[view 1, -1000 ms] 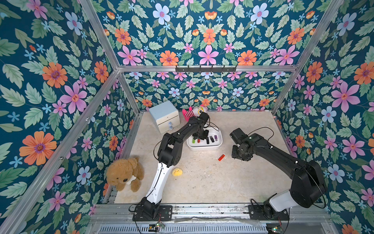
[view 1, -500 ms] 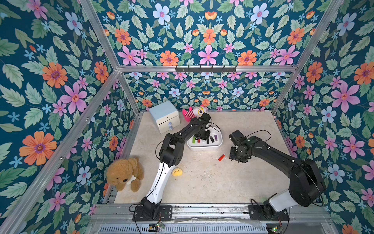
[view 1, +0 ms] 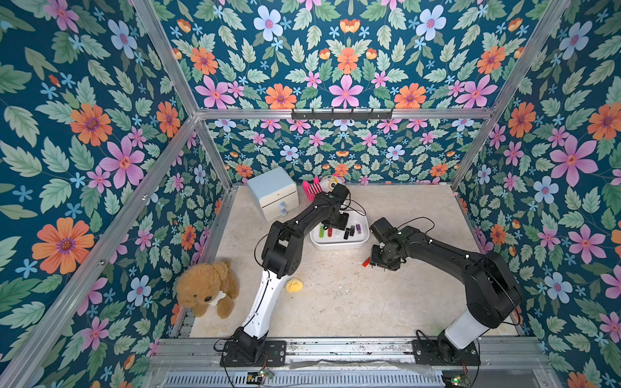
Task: Put the usb flash drive into the storage box
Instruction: Place the USB flash in the storage box, then pick up the USB flash from the center of the board.
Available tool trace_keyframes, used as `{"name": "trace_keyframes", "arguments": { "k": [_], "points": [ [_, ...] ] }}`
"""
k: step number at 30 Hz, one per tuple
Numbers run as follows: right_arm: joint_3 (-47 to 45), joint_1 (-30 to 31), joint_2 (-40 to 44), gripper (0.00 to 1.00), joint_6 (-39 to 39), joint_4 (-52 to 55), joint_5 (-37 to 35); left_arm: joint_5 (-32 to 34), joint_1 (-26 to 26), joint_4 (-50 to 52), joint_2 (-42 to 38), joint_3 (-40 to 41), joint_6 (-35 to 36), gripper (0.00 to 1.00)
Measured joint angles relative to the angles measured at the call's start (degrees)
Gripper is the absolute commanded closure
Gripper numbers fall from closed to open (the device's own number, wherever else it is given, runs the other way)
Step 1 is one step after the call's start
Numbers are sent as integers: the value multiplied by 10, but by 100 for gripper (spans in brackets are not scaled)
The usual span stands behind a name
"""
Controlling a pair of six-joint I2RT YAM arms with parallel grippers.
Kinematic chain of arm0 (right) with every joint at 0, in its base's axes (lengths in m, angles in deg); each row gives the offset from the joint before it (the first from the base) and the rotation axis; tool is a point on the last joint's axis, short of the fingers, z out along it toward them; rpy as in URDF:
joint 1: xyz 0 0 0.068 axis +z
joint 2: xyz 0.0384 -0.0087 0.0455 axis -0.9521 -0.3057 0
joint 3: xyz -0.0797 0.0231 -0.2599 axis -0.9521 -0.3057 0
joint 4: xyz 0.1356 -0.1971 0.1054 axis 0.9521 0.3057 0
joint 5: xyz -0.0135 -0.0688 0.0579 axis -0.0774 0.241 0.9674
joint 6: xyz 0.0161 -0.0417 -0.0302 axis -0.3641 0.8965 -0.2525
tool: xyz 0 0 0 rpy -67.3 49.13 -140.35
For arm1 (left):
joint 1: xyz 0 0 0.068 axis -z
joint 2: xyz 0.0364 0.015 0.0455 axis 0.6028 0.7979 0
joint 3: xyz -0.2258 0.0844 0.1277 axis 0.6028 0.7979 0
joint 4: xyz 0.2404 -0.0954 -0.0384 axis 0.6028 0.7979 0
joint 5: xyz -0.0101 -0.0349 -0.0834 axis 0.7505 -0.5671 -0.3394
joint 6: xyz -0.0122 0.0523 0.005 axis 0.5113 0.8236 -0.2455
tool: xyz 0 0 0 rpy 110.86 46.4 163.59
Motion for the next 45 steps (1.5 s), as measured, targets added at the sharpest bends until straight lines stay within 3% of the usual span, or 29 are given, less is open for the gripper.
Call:
{"name": "trace_keyframes", "arguments": {
  "k": [8, 22, 45],
  "points": [
    [31, 7, -51, 44, 0, -7, -1, 9, 0, 7, -56, -10, -8, 46],
    [74, 10, -109, 43, 7, 6, -32, 42, -2, 16, -130, 74, -8, 42],
    [89, 14, -129, 43, 17, 2, -42, 53, -11, -11, -172, 143, -8, 42]
  ]
}}
